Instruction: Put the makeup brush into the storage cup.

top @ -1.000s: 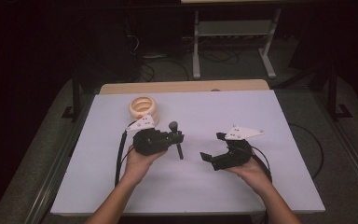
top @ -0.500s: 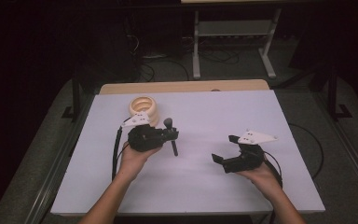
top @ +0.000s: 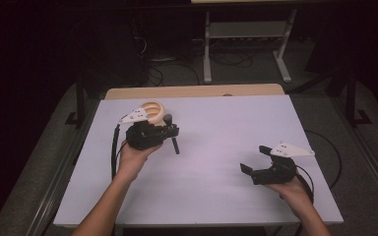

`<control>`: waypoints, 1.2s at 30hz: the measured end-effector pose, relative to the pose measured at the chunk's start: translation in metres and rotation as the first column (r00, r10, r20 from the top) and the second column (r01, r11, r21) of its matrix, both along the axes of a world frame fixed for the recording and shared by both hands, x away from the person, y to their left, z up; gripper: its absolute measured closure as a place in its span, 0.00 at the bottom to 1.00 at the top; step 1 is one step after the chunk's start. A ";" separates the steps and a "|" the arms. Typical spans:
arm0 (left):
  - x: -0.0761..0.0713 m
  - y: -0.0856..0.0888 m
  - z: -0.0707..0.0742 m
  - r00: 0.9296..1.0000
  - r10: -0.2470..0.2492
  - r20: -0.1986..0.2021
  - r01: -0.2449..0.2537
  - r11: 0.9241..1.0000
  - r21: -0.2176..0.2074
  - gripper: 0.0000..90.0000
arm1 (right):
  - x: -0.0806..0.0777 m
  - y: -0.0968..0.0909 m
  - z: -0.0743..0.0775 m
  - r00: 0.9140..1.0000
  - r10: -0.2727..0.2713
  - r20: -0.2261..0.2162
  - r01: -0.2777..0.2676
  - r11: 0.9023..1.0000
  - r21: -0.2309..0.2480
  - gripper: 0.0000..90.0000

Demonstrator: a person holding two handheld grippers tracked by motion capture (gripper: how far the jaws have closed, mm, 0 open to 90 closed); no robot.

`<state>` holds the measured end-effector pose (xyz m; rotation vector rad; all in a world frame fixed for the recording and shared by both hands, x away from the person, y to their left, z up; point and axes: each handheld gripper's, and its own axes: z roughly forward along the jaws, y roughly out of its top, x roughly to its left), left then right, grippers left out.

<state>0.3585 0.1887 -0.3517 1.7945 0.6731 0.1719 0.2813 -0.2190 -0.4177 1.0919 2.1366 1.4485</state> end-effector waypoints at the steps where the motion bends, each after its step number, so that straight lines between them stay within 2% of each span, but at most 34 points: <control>1: 0.001 0.001 0.000 1.000 0.002 0.000 -0.002 1.000 0.003 0.86 | -0.001 -0.004 -0.001 1.000 -0.012 -0.001 0.012 1.000 0.003 0.02; 5: 0.004 0.003 0.003 1.000 0.010 0.000 -0.010 1.000 0.009 0.86 | -0.001 -0.009 -0.001 1.000 -0.023 0.003 0.023 1.000 0.007 0.02; 16: 0.019 0.017 0.026 0.998 0.049 0.040 -0.049 0.999 0.019 0.86 | 0.002 -0.011 -0.001 0.999 -0.037 0.014 0.037 0.999 0.020 0.02; 21: 0.026 0.021 0.035 0.997 0.063 0.050 -0.063 0.998 0.009 0.86 | 0.002 -0.012 0.000 0.999 -0.040 0.032 0.039 0.999 0.030 0.02; 26: 0.032 0.026 0.042 0.994 0.083 0.064 -0.084 0.996 0.010 0.86 | 0.001 -0.013 0.002 0.998 -0.042 0.050 0.039 0.998 0.043 0.02; 29: 0.036 0.029 0.047 0.993 0.096 0.073 -0.097 0.995 0.016 0.86 | 0.000 -0.013 0.002 0.998 -0.044 0.045 0.042 0.998 0.051 0.02; 36: 0.043 0.035 0.054 0.989 0.121 0.088 -0.122 0.992 0.011 0.86 | -0.001 -0.012 0.001 0.996 -0.040 0.078 0.035 0.998 0.059 0.02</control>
